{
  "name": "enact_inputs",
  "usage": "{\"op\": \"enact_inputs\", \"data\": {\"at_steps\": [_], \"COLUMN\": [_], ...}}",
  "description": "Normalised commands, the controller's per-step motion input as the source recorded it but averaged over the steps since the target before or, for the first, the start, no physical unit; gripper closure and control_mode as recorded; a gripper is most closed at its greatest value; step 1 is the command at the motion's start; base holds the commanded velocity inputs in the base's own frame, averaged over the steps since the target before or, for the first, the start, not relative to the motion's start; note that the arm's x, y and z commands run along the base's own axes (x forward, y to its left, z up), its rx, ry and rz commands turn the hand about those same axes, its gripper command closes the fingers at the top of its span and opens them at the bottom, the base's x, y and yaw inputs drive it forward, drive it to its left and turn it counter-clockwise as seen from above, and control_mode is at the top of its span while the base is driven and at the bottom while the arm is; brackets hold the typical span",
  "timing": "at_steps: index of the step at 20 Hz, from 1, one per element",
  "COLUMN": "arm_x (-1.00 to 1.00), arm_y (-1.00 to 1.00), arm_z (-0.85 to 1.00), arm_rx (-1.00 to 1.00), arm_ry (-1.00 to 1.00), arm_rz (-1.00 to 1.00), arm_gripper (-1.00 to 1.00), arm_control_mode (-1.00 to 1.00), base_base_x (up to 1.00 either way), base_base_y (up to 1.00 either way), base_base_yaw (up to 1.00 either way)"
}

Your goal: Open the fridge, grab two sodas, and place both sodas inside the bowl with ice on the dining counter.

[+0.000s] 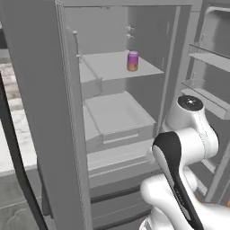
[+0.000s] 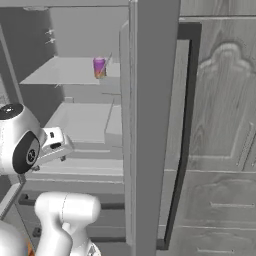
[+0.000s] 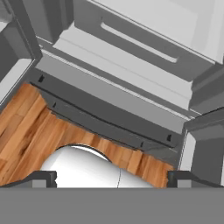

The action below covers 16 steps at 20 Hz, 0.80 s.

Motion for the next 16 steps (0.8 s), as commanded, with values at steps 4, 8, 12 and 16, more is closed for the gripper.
{"op": "enact_inputs", "data": {"at_steps": [4,8,12,16], "arm_x": [0.00,0.00,0.00,0.00], "arm_y": [0.00,0.00,0.00,0.00], "arm_z": [0.00,0.00,0.00,0.00], "arm_rx": [0.00,0.00,0.00,0.00], "arm_ry": [0.00,0.00,0.00,0.00], "arm_rz": [0.00,0.00,0.00,0.00], "arm_gripper": [-1.00,-1.00,-1.00,-1.00], "arm_control_mode": [1.00,1.00,1.00,1.00], "base_base_x": [0.53,0.59,0.69,0.62], "base_base_y": [-0.14,-0.22,-0.23,-0.25], "base_base_yaw": [0.24,0.24,0.26,0.16]}}
